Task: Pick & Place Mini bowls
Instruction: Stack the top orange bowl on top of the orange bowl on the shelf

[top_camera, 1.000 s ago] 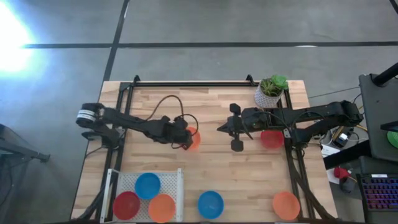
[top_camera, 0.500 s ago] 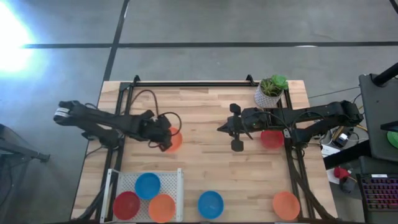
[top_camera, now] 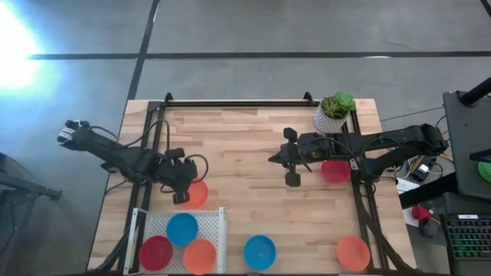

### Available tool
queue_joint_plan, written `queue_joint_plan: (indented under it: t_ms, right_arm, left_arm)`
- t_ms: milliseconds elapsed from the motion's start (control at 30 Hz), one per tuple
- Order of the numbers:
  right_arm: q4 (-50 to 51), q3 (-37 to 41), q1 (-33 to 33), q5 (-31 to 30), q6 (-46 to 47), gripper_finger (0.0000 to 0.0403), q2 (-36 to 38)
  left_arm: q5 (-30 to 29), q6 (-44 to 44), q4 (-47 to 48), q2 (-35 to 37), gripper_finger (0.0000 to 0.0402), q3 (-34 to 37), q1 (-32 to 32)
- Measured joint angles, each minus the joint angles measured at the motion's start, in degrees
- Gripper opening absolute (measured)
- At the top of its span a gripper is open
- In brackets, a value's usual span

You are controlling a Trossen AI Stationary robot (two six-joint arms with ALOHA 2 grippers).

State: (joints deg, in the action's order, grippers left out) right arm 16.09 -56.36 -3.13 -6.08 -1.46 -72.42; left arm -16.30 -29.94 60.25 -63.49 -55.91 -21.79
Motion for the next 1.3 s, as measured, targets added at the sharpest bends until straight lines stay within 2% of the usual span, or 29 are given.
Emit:
queue_joint_plan:
  t_ms: [200, 433, 667, 1000, 1300]
  right_arm:
    - [-0.03, 0.0, 0.0, 0.01, 1.03, 0.0008, 0.0]
    - [-0.44, 0.01, 0.0, 0.0, 1.05, 0.0008, 0.0]
    - [-0.46, 0.02, -0.01, 0.01, 0.91, 0.0008, 0.0]
    - [-0.44, 0.02, 0.0, 0.28, 0.82, 0.0008, 0.0]
    - [-0.03, 0.02, 0.01, 11.84, -1.59, 0.0008, 0.0]
  left_arm:
    - [6.03, 1.48, -12.28, -0.78, 0.0, 2.77, -6.87]
    - [6.14, 1.63, -20.17, -1.13, 0.0, 2.7, -13.78]
    - [6.01, 0.91, -24.53, -4.16, 0.0, 2.72, -14.85]
    - [12.95, -4.89, -28.06, -13.46, 0.0, 1.71, -15.67]
    - [17.84, -6.57, -36.49, -18.87, 0.0, 1.63, -17.5]
